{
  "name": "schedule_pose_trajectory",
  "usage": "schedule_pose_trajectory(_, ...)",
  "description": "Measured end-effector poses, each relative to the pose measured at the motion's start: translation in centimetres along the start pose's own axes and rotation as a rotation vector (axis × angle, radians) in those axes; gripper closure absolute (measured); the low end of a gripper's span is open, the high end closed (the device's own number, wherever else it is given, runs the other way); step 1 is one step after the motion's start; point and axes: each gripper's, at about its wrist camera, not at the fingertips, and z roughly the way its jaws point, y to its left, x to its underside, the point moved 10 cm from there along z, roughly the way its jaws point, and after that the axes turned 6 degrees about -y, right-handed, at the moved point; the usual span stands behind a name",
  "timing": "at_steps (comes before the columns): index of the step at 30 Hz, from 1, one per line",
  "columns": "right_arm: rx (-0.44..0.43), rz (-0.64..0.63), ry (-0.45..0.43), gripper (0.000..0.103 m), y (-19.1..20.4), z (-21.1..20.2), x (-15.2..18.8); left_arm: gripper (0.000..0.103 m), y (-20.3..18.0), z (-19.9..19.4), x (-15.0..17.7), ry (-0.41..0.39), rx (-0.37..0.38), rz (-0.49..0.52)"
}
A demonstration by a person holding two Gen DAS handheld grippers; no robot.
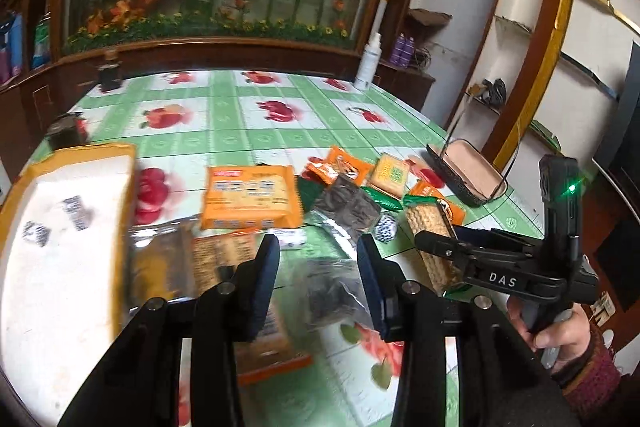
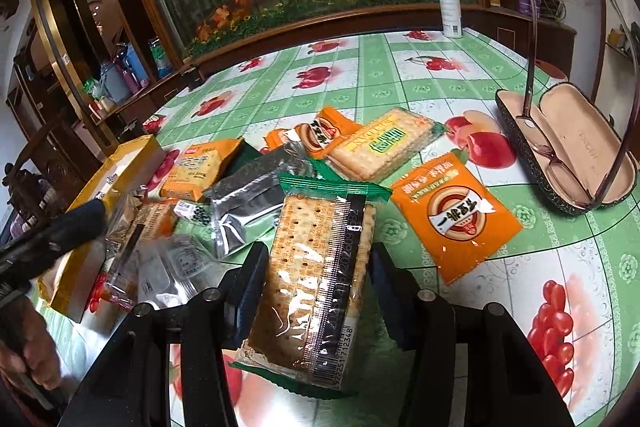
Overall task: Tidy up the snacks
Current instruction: 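Lift the clear bag with the left gripper and carry it toward the tray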
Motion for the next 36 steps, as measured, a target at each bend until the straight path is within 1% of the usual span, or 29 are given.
schedule_pose_trajectory(2,0.004,0.006,-0.015,0.048,0.2,-0.3,-0.3,0.064,0.9,-0.5,0.3,0.018,-0.001,-0.013)
schedule_pose_trajectory(4,-0.002,0.037,-0.024,0.048,0.0,-0.4,-0.4,0.063,1.2,-0.5,1.2,0.06,0.014,-0.017)
schedule_pose_trajectory(6,-0.013,0.061,-0.019,0.048,-0.3,-0.3,-0.3,0.051,1.5,-0.3,2.2,0.102,0.014,-0.013)
schedule_pose_trajectory(7,-0.007,0.062,-0.017,0.048,-0.4,-0.3,-0.2,0.044,1.7,-0.1,2.5,0.105,0.014,-0.024)
schedule_pose_trajectory(10,-0.003,0.066,-0.027,0.048,-0.6,-0.5,-0.3,0.043,1.5,0.7,3.4,0.143,0.047,-0.054)
schedule_pose_trajectory(13,-0.01,0.073,-0.028,0.048,-0.7,-0.6,-0.3,0.033,0.6,2.4,4.4,0.2,0.076,-0.08)
schedule_pose_trajectory(16,-0.01,0.069,-0.03,0.048,-0.7,-0.7,-0.4,0.031,-1.2,3.1,4.8,0.219,0.116,-0.101)
schedule_pose_trajectory(17,-0.007,0.069,-0.032,0.048,-0.8,-0.8,-0.4,0.023,-1.5,3.2,4.7,0.219,0.111,-0.096)
schedule_pose_trajectory(18,-0.011,0.073,-0.035,0.048,-0.8,-0.8,-0.4,0.02,-1.9,3.6,4.7,0.219,0.087,-0.079)
schedule_pose_trajectory(19,-0.017,0.076,-0.036,0.048,-0.9,-0.9,-0.4,0.017,-2.1,4.1,4.7,0.221,0.047,-0.054)
schedule_pose_trajectory(21,-0.024,0.08,-0.036,0.048,-0.8,-1.0,-0.4,0.017,-2.5,5.2,4.8,0.238,0.013,-0.026)
schedule_pose_trajectory(23,-0.028,0.074,-0.034,0.048,-0.7,-1.1,-0.3,0.017,-3.3,6.5,5.2,0.276,0.018,-0.002)
schedule_pose_trajectory(24,-0.027,0.071,-0.035,0.048,-0.6,-1.1,-0.3,0.016,-3.5,7.1,5.5,0.291,0.0,0.017)
schedule_pose_trajectory(27,-0.029,0.061,-0.043,0.048,-0.4,-1.3,-0.4,0.016,-3.7,7.5,5.3,0.249,-0.013,0.041)
schedule_pose_trajectory(29,-0.029,0.061,-0.044,0.048,-0.4,-1.3,-0.4,0.026,-3.6,7.5,5.2,0.226,-0.029,0.063)
schedule_pose_trajectory(30,-0.031,0.062,-0.042,0.048,-0.4,-1.3,-0.4,0.029,-3.6,7.5,5.2,0.213,-0.04,0.074)
schedule_pose_trajectory(33,-0.031,0.06,-0.039,0.048,-0.3,-1.3,-0.3,0.041,-3.7,7.3,4.9,0.191,-0.046,0.095)
schedule_pose_trajectory(36,-0.026,0.061,-0.04,0.048,-0.3,-1.4,-0.3,0.043,-3.7,7.0,4.9,0.184,-0.042,0.094)
